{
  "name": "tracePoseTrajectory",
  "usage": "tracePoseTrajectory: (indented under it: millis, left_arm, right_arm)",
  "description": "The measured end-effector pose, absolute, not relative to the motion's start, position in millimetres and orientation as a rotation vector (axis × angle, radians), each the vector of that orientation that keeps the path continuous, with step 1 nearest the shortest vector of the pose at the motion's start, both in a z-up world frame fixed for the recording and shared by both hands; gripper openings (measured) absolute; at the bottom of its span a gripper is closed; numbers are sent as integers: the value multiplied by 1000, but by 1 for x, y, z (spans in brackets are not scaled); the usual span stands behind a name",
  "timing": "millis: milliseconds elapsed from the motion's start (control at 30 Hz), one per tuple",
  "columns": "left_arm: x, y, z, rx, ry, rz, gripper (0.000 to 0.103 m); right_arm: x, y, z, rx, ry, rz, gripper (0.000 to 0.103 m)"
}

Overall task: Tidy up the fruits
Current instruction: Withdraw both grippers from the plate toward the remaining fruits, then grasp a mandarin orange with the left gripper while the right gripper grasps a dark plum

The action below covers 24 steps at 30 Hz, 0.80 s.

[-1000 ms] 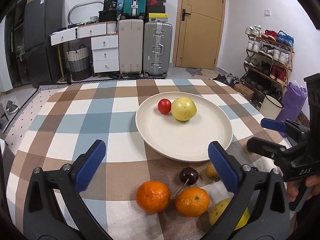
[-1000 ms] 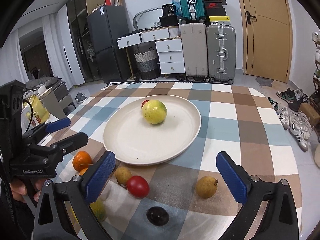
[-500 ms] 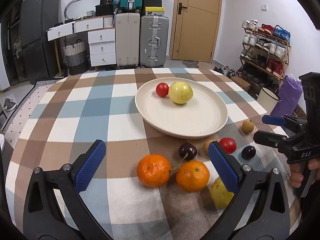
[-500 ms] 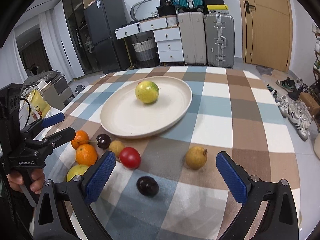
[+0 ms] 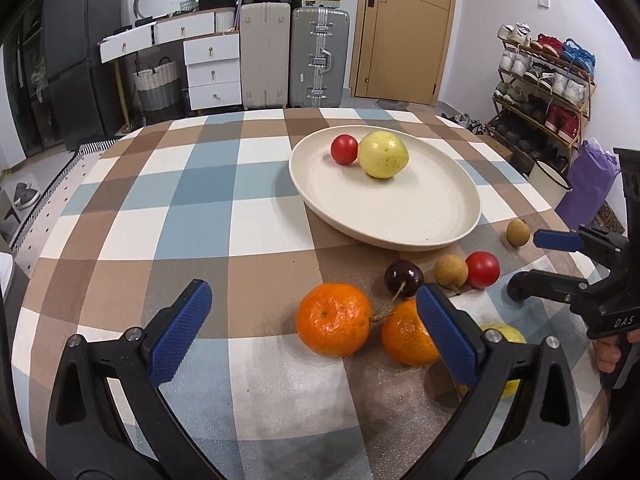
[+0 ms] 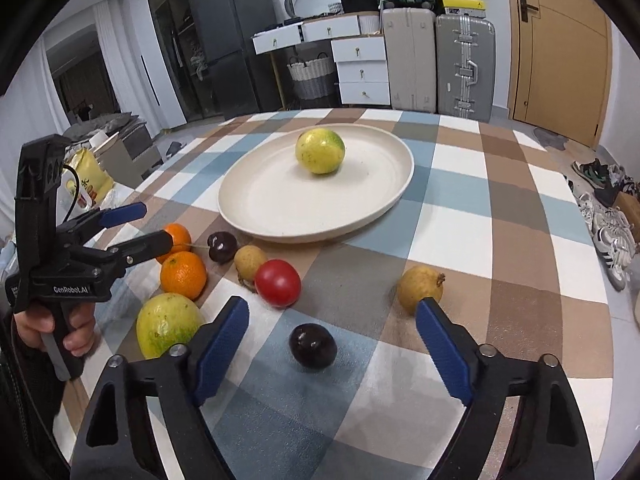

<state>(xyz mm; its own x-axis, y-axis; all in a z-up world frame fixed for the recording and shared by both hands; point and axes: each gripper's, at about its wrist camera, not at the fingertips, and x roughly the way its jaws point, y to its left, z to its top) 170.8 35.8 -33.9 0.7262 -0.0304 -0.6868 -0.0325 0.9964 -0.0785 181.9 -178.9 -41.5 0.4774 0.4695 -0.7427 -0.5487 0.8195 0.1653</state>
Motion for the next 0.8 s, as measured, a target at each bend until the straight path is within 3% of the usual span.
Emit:
tracePoseTrajectory:
  millis: [500, 800]
  left_arm:
    - [177, 47, -41, -128, 801, 9, 102]
    - [179, 55, -42, -146, 813, 34, 100]
  right_arm:
    - [176, -164, -55, -167, 931, 678, 74]
    - [172, -161, -55, -185, 925, 691, 73]
